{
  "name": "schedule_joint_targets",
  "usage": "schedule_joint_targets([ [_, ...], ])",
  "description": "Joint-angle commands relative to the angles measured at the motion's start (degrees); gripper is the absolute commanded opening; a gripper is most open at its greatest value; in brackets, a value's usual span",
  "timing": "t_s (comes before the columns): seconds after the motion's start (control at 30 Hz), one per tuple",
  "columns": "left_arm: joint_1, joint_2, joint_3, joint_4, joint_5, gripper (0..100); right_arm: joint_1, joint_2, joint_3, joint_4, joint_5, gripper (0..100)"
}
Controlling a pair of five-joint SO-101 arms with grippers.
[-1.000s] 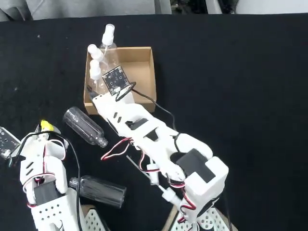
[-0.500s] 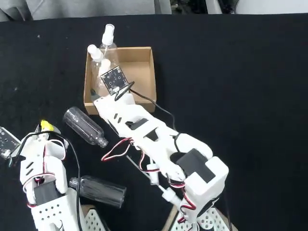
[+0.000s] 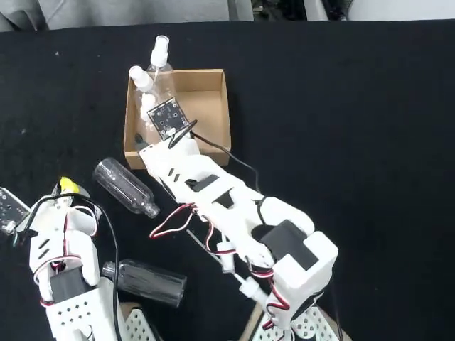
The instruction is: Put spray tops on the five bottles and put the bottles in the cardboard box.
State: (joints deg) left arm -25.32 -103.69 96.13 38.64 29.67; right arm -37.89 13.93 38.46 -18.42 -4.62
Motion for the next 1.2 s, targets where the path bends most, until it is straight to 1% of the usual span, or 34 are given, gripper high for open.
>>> schedule_joint_targets([
  [0.0, -0.5, -0.7, 1.3, -0.9, -0.4, 3, -0.9, -5.5, -0.3, 1.1, 0.1, 31.2],
  [0.5, -0.5, -0.7, 1.3, -0.9, -0.4, 3, -0.8, -13.8, 0.2, 15.2, 0.1, 31.2],
  [0.7, -0.7, -0.7, 1.3, -0.9, -0.4, 3, -0.6, -18.9, 0.2, 23.6, -0.1, 31.2],
  [0.9, -5.3, -0.8, 1.3, -2.6, -0.3, 3, -0.8, -26.0, 0.1, 36.1, 0.0, 31.2],
  [1.1, -8.0, -0.8, 1.3, -3.5, -0.1, 3, -0.9, -31.0, 0.1, 43.5, -0.4, 31.2],
  [1.17, -8.5, -0.8, 1.3, -3.5, -0.1, 3, -1.9, -32.0, 0.1, 45.3, -0.4, 31.2],
])
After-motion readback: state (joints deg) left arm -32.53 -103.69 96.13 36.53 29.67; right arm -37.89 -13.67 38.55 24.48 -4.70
